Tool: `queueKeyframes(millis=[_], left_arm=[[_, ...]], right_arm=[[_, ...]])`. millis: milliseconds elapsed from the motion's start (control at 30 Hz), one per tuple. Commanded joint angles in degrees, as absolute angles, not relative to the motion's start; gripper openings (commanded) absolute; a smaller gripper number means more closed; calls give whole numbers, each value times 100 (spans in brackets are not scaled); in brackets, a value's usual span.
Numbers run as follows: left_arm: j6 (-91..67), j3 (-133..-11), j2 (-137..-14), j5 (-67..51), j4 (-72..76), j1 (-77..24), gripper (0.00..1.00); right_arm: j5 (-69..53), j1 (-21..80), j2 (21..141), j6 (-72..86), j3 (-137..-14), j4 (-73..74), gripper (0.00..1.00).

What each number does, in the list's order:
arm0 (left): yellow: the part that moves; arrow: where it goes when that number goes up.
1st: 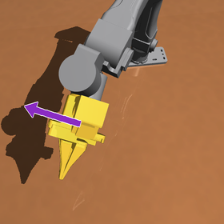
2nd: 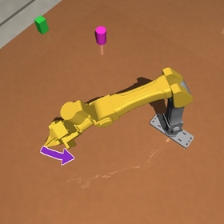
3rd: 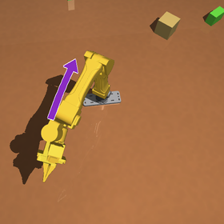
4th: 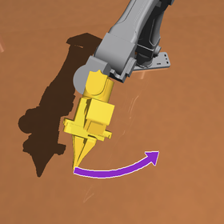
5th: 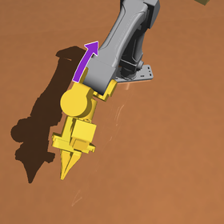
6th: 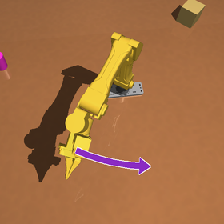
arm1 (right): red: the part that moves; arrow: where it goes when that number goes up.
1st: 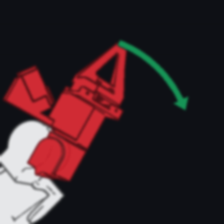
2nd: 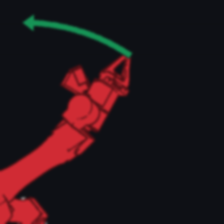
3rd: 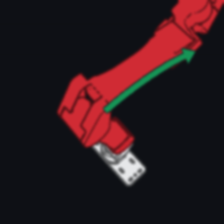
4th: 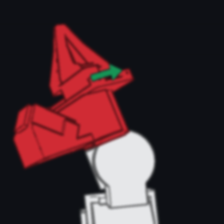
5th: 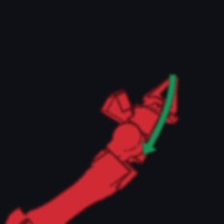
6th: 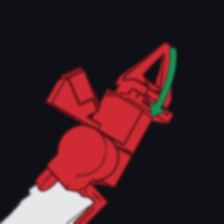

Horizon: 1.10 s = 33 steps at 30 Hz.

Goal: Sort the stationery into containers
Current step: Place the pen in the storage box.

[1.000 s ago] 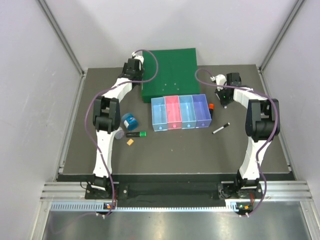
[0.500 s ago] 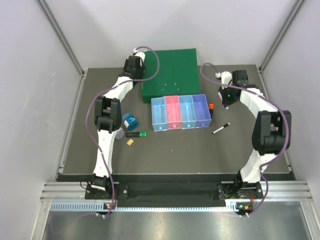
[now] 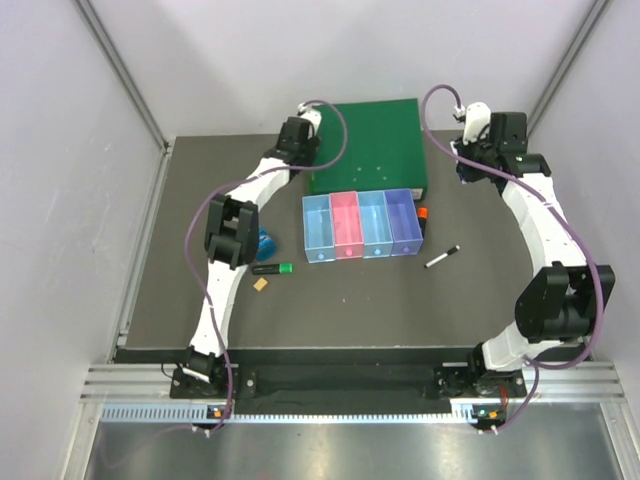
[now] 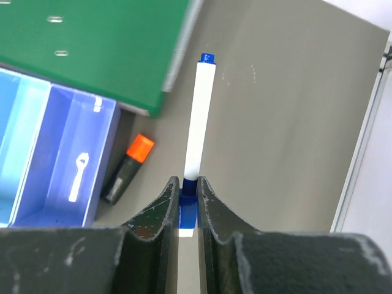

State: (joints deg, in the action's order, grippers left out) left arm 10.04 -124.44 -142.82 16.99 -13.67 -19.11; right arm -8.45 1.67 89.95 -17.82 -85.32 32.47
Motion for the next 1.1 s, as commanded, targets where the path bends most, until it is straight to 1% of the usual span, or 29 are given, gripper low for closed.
queueKeyframes(millis=[0,33,133,333,500,767,967,1067], left_arm=[[879,-13042,-14738,1362,-1222,-2337,69],[888,-13347,-14844,1371,-1222,-2364,69],[905,-13710,-15108,1380,-1108,-2461,69],[870,-13720,-15179,1248,-730,-2663,69],[738,-13667,-15170,1090,-510,-2865,69],[554,-13641,-15153,835,-387,-3015,69],[571,-13544,-15073,756,-343,-3015,69],[633,-13282,-14942,800,-290,-2988,69]], right_arm=[[-984,132,8613,-1696,-8780,3515,0],[-1010,158,8587,-1688,-8728,3550,0],[-1169,377,8499,-1609,-8500,3656,0],[-1292,1106,8367,-1222,-7841,3402,0],[-1371,1669,8490,-888,-7594,3173,0],[-1424,1723,9078,-914,-7725,3015,0],[-1398,1740,9325,-914,-7392,2646,0],[-1397,1740,9465,-932,-7269,2541,0]])
